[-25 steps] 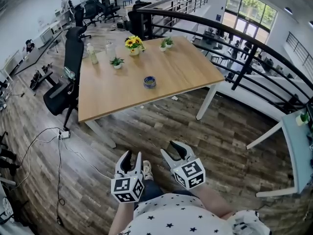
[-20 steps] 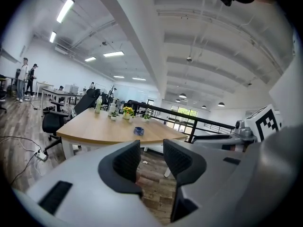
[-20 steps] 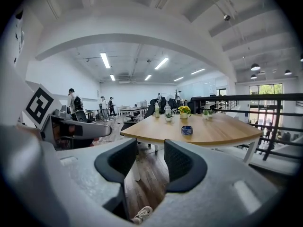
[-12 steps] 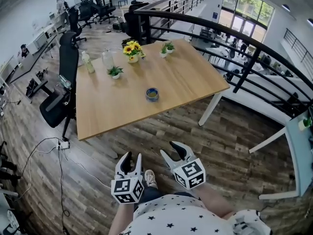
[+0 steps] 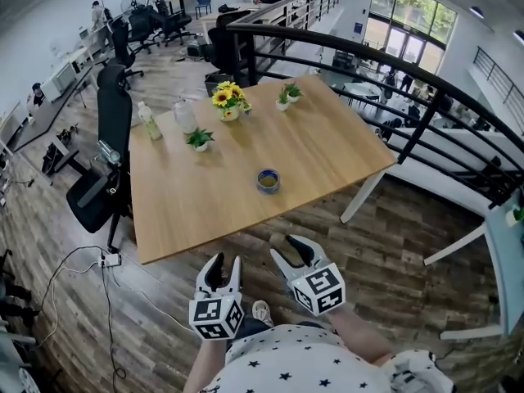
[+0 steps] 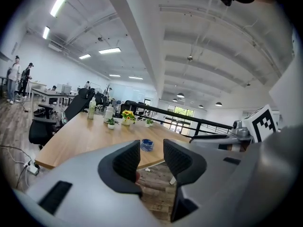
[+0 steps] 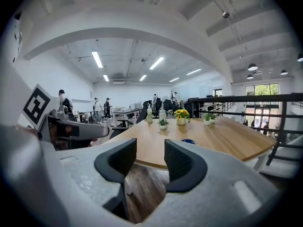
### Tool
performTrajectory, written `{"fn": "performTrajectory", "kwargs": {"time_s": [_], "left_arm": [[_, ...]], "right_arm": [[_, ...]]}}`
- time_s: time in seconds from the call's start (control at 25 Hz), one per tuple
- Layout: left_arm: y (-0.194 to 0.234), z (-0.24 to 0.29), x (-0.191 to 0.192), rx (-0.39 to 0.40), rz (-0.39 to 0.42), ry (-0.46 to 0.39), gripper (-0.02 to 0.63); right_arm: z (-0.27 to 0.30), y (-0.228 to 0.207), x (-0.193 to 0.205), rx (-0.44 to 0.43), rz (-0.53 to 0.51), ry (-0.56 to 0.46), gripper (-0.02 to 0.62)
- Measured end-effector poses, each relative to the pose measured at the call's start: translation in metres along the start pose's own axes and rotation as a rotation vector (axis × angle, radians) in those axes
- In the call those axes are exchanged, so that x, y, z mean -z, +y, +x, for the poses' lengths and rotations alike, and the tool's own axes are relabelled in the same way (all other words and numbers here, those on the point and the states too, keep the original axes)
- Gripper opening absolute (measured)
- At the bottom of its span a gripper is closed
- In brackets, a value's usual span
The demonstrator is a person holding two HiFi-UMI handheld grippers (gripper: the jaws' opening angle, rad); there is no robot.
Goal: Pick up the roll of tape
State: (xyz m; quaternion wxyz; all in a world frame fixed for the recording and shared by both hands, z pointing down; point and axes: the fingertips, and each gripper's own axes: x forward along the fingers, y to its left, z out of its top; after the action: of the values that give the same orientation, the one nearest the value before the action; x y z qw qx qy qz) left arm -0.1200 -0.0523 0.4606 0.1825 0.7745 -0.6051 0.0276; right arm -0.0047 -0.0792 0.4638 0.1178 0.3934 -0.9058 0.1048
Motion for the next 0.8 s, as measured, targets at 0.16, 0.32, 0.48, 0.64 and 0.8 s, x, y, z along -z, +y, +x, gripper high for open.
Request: {"fn": "performTrajectory", "kwargs": {"time_s": [0.16, 0.32, 0.48, 0.64, 0.8], "left_arm": [[0.020, 0.022, -0.013, 0.012, 0.005, 0.002, 0.147], [0.038, 0.041, -0.022, 0.022, 0.007, 0.000, 0.148], [0.051, 0.059, -0.028, 0.040, 0.009, 0.007, 0.147], [0.060, 0.067, -0.032, 0.049, 0.007, 0.003, 0.147], [0.069, 0.076, -0.030, 0.045, 0.003, 0.010, 0.148]], "right_arm": [[0.030, -0.007, -0.012, 0.007, 0.011, -0.004, 0.166], [0.055, -0.013, -0.020, 0.017, 0.008, -0.008, 0.166], [0.075, -0.020, -0.025, 0.031, 0.012, -0.009, 0.166], [0.086, -0.025, -0.029, 0.047, 0.023, -0.011, 0.166], [0.095, -0.034, -0.028, 0.062, 0.028, -0.009, 0.166]]}}
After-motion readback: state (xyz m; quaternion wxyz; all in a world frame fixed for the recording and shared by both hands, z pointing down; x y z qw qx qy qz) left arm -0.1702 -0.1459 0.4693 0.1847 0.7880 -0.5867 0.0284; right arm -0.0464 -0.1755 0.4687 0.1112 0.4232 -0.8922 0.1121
